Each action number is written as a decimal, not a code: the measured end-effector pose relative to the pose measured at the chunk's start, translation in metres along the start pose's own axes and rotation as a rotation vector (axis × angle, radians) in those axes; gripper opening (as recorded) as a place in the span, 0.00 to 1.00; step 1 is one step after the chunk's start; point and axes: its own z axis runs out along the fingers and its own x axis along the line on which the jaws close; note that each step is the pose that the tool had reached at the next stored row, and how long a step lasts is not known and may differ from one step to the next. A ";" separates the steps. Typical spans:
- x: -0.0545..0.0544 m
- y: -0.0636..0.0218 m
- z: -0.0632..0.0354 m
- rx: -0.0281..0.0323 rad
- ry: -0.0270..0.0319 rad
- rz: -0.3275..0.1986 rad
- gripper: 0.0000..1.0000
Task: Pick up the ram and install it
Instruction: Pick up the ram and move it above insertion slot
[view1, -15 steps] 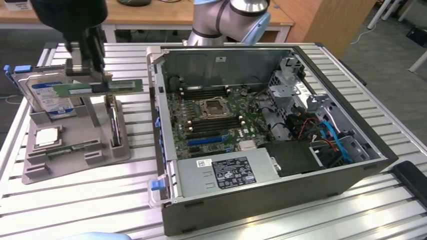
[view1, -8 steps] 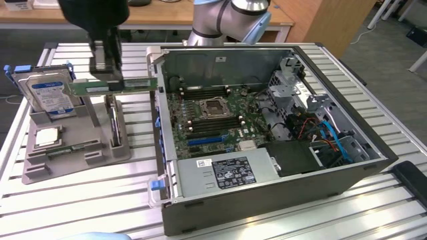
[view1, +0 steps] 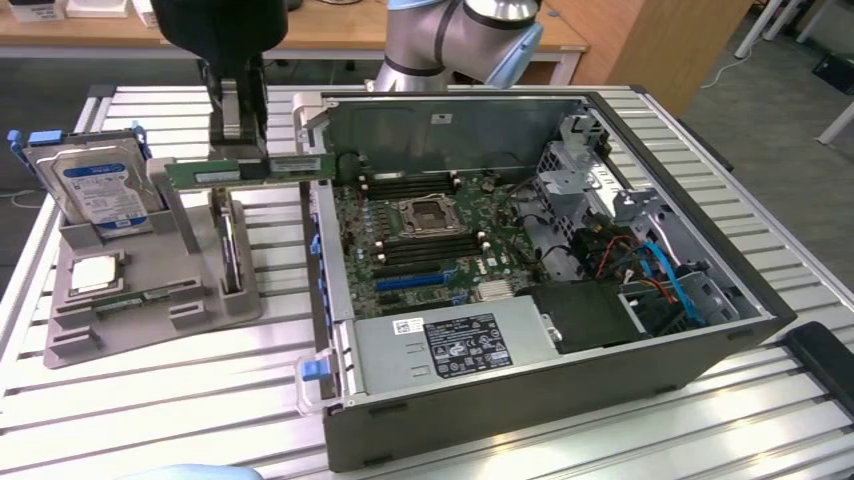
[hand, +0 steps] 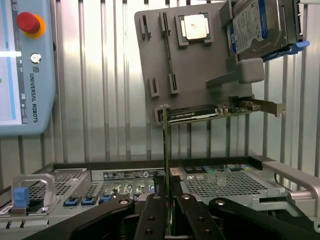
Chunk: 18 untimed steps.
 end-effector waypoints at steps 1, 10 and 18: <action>0.000 -0.0001 0.0000 0.0000 -0.0001 0.000 0.14; -0.001 -0.0186 0.0000 -0.0069 0.0002 0.000 0.14; 0.000 -0.0382 -0.0001 -0.0139 0.0005 0.001 0.14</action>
